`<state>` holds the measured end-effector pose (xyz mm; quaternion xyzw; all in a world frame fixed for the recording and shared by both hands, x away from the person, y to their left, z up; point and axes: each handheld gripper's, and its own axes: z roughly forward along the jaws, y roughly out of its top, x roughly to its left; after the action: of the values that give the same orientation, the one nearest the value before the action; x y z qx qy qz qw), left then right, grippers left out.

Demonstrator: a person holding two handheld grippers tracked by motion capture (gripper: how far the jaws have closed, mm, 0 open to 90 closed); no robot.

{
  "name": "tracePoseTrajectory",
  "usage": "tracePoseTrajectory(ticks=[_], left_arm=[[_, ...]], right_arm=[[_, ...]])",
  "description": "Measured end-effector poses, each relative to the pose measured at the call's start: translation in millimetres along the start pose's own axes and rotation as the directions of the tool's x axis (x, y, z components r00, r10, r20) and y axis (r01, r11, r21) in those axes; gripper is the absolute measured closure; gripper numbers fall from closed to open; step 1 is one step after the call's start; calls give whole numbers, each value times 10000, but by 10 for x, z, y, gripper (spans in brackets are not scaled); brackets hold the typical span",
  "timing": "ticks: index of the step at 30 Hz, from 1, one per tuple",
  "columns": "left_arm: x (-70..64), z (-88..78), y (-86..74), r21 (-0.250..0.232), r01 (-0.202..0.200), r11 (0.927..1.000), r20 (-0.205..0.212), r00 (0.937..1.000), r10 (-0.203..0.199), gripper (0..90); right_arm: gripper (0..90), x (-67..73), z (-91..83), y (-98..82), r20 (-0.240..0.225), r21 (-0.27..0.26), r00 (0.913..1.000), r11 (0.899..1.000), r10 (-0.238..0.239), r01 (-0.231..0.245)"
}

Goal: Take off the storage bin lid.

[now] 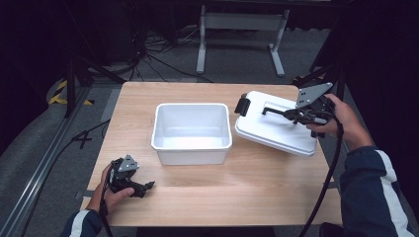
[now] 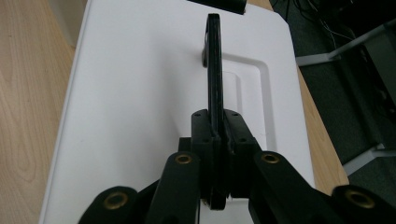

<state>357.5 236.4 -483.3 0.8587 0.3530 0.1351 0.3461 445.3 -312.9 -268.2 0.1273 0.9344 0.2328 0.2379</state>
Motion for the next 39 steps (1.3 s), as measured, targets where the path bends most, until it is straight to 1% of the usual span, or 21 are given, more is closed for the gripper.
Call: tracePoseTrajectory(ticks=[1, 5, 6, 7, 10, 11, 13, 14, 16, 20, 21, 22, 23, 25, 26, 28, 29, 33, 39], left_arm=[[-1, 0, 0, -3, 2, 10000, -4, 10000, -2, 5], [-4, -2, -1, 9, 22, 10000, -32, 10000, -22, 5], [-4, -2, -1, 6, 25, 10000, -31, 10000, -25, 5], [-4, -2, -1, 9, 25, 10000, -29, 10000, -25, 5], [-3, -2, -1, 10, 21, 10000, -29, 10000, -21, 5], [-4, -2, -1, 8, 23, 10000, -30, 10000, -23, 5], [-4, -2, -1, 8, 23, 10000, -30, 10000, -23, 5], [-4, -2, -1, 8, 23, 10000, -30, 10000, -23, 5], [-3, -2, -1, 8, 24, 10000, -28, 10000, -24, 5], [-3, -1, 1, 14, 20, 10000, -20, 10000, -20, 5], [-3, 0, 2, 16, 27, 10000, -18, 10000, -27, 3], [-8, 6, 4, -3, 102, 9999, 11, 9999, -102, 3], [-2, 7, 6, -29, 25, 10000, -21, 10000, -25, 2], [-3, 9, 7, -38, 33, 10000, -3, 10000, -34, 2], [-8, 13, 5, -23, 115, 9999, 107, 9999, -115, 2], [-12, 10, 4, 18, 171, 9999, 84, 9998, -172, 2], [-6, 9, 8, -21, 91, 10000, -5, 10000, -91, 2], [-2, 7, 14, 71, 42, 10000, 54, 10000, -42, 1], [0, 7, 15, 76, 11, 10000, 55, 10000, -11, 1]], right_arm=[[848, 0, 0, 0, 0, 0, 10000, 10000, 0, 0], [848, 15, 68, -94, -97, 94, 9998, 9998, 190, -189], [848, 23, 92, -118, -94, 97, 9997, 9997, 237, -236], [848, 31, 138, -153, -204, 86, 9994, 9996, 280, -278], [848, 36, 178, -174, -245, 83, 9991, 9993, 356, -355], [848, 39, 238, -198, -291, 118, 9987, 9991, 420, -416], [848, 34, 295, -213, -402, 116, 9981, 9989, 460, -456], [848, 34, 295, -213, -402, 116, 9981, 9989, 460, -456], [848, 24, 365, -229, -377, 167, 9977, 9983, 557, -551], [848, 3, 421, -251, -477, 180, 9964, 9974, 699, -692], [848, -5, 463, -267, -445, 200, 9962, 9971, 742, -734], [848, -8, 484, -275, -471, 215, 9959, 9968, 775, -765], [848, -6, 506, -284, -414, 236, 9956, 9963, 838, -828], [848, -9, 525, -291, -490, 206, 9952, 9963, 849, -839], [848, -9, 556, -304, -511, 234, 9947, 9958, 896, -885], [848, -7, 605, -320, -555, 292, 9942, 9954, 925, -910], [848, -5, 631, -328, -576, 329, 9937, 9950, 963, -945], [848, -7, 720, -361, -641, 356, 9919, 9935, 1099, -1078], [848, -1, 819, -399, -734, 451, 9897, 9918, 1226, -1195]])
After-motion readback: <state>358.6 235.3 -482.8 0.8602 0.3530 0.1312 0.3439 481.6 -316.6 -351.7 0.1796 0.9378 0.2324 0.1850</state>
